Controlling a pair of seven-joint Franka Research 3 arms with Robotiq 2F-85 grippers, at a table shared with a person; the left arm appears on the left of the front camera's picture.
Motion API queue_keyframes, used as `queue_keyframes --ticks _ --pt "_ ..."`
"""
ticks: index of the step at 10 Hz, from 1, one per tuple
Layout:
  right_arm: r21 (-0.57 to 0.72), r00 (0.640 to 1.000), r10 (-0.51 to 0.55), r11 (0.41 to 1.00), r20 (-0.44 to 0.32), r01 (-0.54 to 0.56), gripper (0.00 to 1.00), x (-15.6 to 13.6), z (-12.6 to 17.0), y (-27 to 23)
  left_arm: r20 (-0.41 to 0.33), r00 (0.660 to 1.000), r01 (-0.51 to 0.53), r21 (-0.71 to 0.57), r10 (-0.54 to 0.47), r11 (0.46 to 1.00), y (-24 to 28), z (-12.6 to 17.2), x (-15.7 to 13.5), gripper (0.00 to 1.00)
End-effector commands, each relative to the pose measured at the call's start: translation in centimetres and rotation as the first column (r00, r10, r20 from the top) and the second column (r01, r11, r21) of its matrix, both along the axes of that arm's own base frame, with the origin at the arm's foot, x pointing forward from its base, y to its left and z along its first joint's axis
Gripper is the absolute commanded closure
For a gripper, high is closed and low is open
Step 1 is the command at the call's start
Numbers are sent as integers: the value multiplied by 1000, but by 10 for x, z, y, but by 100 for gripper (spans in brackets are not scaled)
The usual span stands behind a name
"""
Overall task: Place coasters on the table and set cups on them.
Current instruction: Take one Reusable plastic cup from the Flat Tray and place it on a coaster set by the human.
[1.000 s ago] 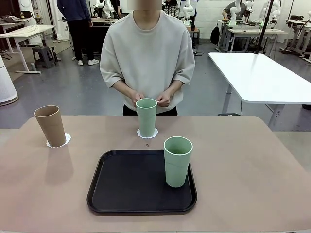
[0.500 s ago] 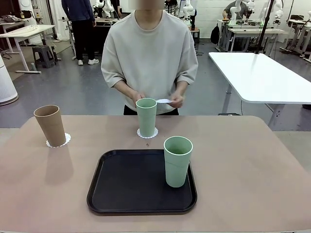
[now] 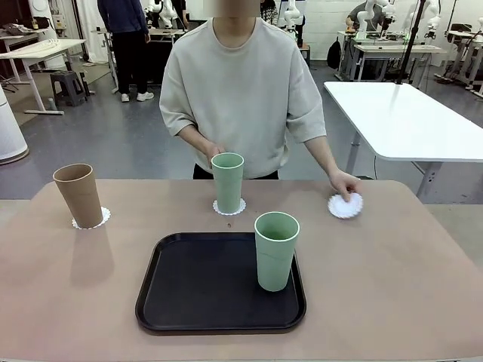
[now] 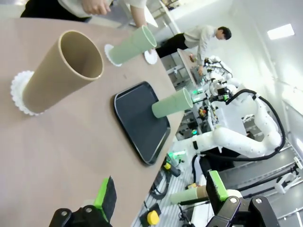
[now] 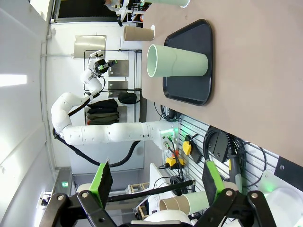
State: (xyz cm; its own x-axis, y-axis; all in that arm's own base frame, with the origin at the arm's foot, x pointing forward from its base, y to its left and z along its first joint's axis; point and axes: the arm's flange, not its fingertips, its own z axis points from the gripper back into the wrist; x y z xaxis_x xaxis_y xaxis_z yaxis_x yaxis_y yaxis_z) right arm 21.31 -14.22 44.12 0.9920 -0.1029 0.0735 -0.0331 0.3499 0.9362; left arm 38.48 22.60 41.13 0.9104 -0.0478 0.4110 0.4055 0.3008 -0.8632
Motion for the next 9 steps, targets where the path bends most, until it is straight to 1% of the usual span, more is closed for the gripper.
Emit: queue_keyframes --ticks 1,6,7,8,9 --pt "12 1000 4 1000 5 -4 0 0 0 0 -1 1000 4 7 -4 1000 4 2 0 0" --pt "0 1000 0 1000 0 0 0 0 0 0 -1 1000 4 7 -4 1000 4 2 0 0" --pt "-60 1000 -2 998 0 2 0 11 16 5 -1 1000 4 7 -4 1000 4 2 0 0" --pt "-134 999 -32 991 -23 28 0 21 36 6 -1 1000 4 7 -4 1000 4 2 0 0" --pt "-249 998 -42 968 -41 30 0 32 60 12 -1 1000 4 7 -4 1000 4 2 0 0"
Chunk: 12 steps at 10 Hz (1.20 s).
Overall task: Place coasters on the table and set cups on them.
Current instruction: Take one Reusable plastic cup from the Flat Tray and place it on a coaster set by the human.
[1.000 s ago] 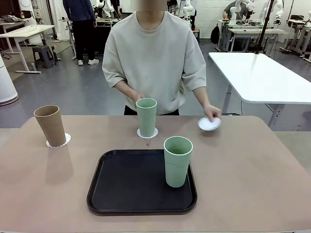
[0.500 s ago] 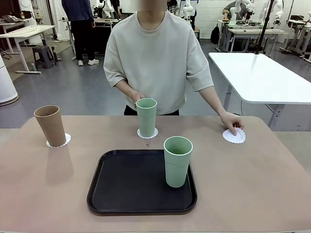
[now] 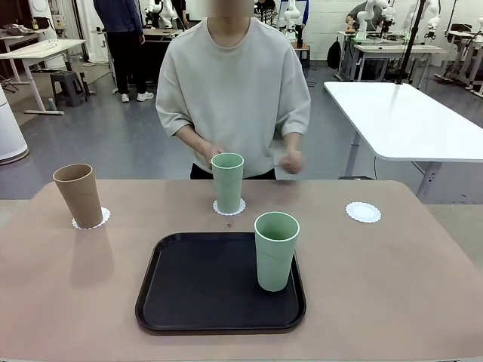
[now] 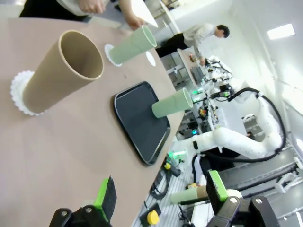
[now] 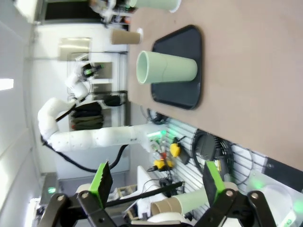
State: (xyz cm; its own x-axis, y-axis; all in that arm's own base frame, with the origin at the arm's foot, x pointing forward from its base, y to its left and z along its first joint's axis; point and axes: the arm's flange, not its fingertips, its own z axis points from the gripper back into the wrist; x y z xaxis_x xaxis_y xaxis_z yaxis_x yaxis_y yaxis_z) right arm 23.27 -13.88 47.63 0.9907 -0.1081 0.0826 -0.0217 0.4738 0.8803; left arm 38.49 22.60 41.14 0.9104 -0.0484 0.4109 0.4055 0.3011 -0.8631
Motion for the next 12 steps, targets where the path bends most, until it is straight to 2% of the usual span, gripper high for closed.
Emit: queue_keyframes --ticks 1,2,3,5,6,8,9,12 --pt "-240 1000 -8 971 -21 3 0 25 52 22 0 1000 3 6 -3 1000 4 2 0 0" --pt "-443 994 96 894 50 -64 0 42 76 41 0 1000 3 6 -3 1000 4 2 0 0" --pt "-577 992 104 816 74 -42 0 58 88 56 0 1000 3 6 -3 1000 4 2 0 0" --pt "-760 995 94 650 44 -27 0 85 97 87 0 1000 3 6 -3 1000 4 2 0 0" --pt "-798 989 146 600 39 -57 0 95 93 105 0 1000 3 6 -3 1000 4 2 0 0" --pt "-835 938 345 522 19 -175 0 106 63 141 0 1000 3 6 -3 1000 4 2 0 0" --pt "-855 920 391 482 16 -190 0 109 46 149 0 1000 3 6 -3 1000 4 2 0 0" --pt "-829 881 472 507 39 -236 0 111 22 156 0 1000 3 6 -3 1000 4 2 0 0"
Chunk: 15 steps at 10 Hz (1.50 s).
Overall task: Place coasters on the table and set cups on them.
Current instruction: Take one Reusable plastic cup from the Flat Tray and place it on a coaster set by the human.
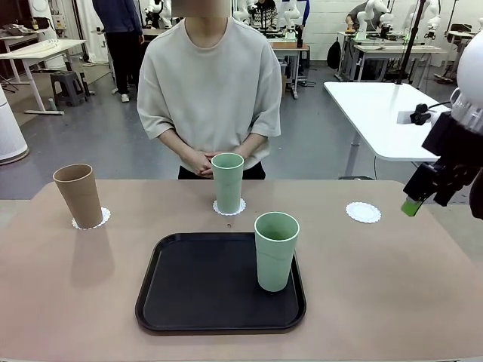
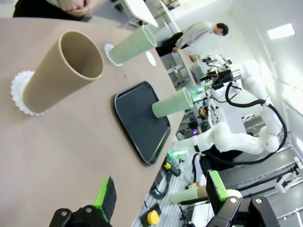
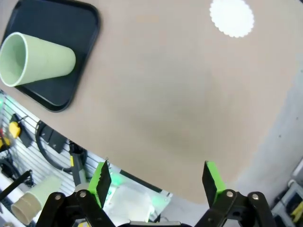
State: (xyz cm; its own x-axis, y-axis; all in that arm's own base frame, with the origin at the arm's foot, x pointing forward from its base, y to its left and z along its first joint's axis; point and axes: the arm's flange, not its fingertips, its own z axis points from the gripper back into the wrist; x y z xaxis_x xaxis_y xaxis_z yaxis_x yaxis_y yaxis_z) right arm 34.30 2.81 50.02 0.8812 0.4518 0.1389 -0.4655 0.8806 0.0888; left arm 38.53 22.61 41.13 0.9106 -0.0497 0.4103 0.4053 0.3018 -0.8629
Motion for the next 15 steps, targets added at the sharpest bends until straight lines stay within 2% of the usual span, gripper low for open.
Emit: queue_keyframes --ticks 1,6,7,8,9,10,11,13,14,15 --pt "-15 1000 -27 1000 -3 27 0 0 7 1 0 1000 2 5 -2 1000 3 2 0 0" --pt "11 1000 -12 1000 7 11 0 0 5 0 0 1000 2 5 -2 1000 3 2 0 0" --pt "101 962 244 961 123 -257 0 6 7 -2 0 1000 2 5 -2 1000 3 2 0 0" --pt "180 903 377 893 205 -413 0 21 5 -4 0 1000 2 5 -2 1000 3 2 0 0" --pt "239 830 478 804 287 -545 0 38 -5 -3 0 1000 2 5 -2 1000 3 2 0 0" --pt "269 739 562 697 371 -665 0 50 -19 -5 0 1000 2 5 -2 1000 3 2 0 0" --pt "315 689 582 618 431 -720 0 58 -31 -3 0 1000 2 5 -2 1000 3 2 0 0" --pt "393 571 580 414 581 -821 0 61 -55 -4 0 1000 2 5 -2 1000 3 2 0 0" --pt "410 539 580 351 611 -842 0 59 -68 -7 0 1000 2 5 -2 1000 3 2 0 0" --pt "425 523 573 309 631 -851 0 57 -77 -7 0 1000 2 5 -2 1000 3 2 0 0"
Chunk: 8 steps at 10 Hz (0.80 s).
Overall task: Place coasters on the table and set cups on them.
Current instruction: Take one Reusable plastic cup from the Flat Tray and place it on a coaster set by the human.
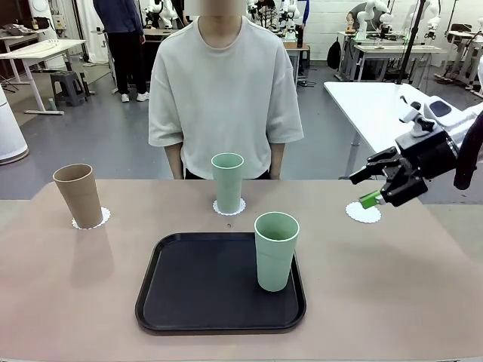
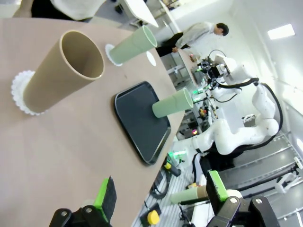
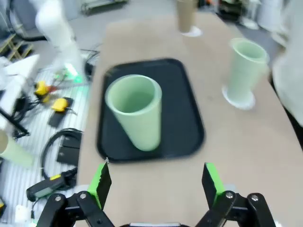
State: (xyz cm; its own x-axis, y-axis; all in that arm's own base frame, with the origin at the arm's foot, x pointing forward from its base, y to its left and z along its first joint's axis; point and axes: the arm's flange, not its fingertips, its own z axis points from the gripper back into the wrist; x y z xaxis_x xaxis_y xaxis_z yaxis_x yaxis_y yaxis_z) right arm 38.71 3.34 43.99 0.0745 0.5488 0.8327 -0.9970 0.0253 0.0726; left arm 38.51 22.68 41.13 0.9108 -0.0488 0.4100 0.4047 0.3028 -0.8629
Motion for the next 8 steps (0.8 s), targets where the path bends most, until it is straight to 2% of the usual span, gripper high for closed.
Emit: queue_keyframes --ticks 1,3,4,5,8 --pt "31 992 106 994 -72 -104 0 11 -27 -13 0 1000 3 4 -3 1000 3 2 0 0" --pt "35 990 111 994 -87 -108 0 15 -41 -16 0 1000 3 4 -3 1000 3 2 0 0" --pt "23 992 95 995 -85 -94 0 13 -38 -15 0 1000 3 4 -3 1000 3 2 0 0" --pt "60 989 118 992 -90 -113 0 -2 -44 -16 0 1000 3 4 -3 1000 3 2 0 0" --pt "60 989 118 992 -90 -113 0 -2 -44 -16 0 1000 3 4 -3 1000 3 2 0 0"
